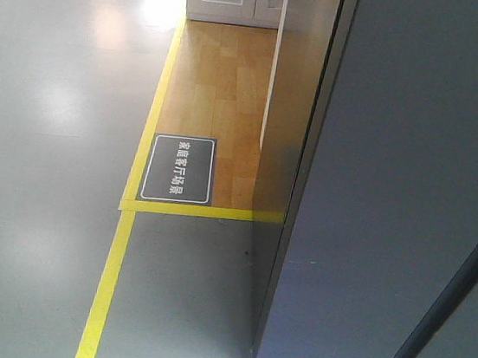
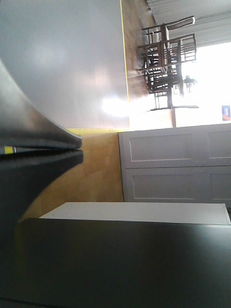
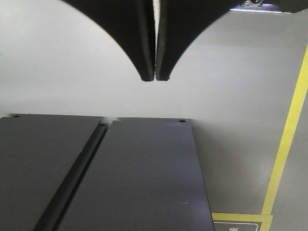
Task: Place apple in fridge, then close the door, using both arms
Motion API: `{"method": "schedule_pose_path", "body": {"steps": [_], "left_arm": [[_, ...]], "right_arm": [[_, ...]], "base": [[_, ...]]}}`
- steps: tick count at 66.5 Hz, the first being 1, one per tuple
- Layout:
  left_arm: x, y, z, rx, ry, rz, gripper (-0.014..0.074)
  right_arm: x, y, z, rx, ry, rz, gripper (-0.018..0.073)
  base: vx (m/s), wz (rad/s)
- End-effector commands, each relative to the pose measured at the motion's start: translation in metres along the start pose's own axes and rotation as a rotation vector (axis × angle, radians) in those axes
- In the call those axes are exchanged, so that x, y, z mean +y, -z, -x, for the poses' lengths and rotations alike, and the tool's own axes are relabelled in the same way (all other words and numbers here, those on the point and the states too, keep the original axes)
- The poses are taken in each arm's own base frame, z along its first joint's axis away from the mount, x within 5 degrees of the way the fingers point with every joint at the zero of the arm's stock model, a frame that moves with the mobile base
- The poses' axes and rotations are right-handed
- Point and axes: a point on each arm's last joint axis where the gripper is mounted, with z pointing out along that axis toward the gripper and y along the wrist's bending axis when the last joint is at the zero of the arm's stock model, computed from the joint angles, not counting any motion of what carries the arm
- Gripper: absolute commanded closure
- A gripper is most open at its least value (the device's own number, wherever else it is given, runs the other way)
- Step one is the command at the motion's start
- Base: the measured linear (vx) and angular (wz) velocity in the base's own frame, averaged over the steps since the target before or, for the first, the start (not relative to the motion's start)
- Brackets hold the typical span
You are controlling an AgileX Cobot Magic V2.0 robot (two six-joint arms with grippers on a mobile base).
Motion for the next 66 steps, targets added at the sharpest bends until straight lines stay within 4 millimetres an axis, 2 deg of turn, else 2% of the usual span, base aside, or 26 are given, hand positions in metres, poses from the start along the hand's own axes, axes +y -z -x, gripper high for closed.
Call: {"method": "schedule_pose_path", "body": {"steps": [1,66], "left_arm": [[-0.0005,0.0026,0.0146,-0.124,0.007,-0.004,0.0603],[-0.0005,0.0026,0.0151,-0.125,0.007,-0.004,0.0603]], "right_arm": [[-0.0009,0.0043,0.0101,-0.063,0.0,-0.01,0.0562],[-0.0009,0.0043,0.0101,-0.063,0.0,-0.01,0.0562]], "base": [[0.0,0.0],[0.0,0.0]]}}
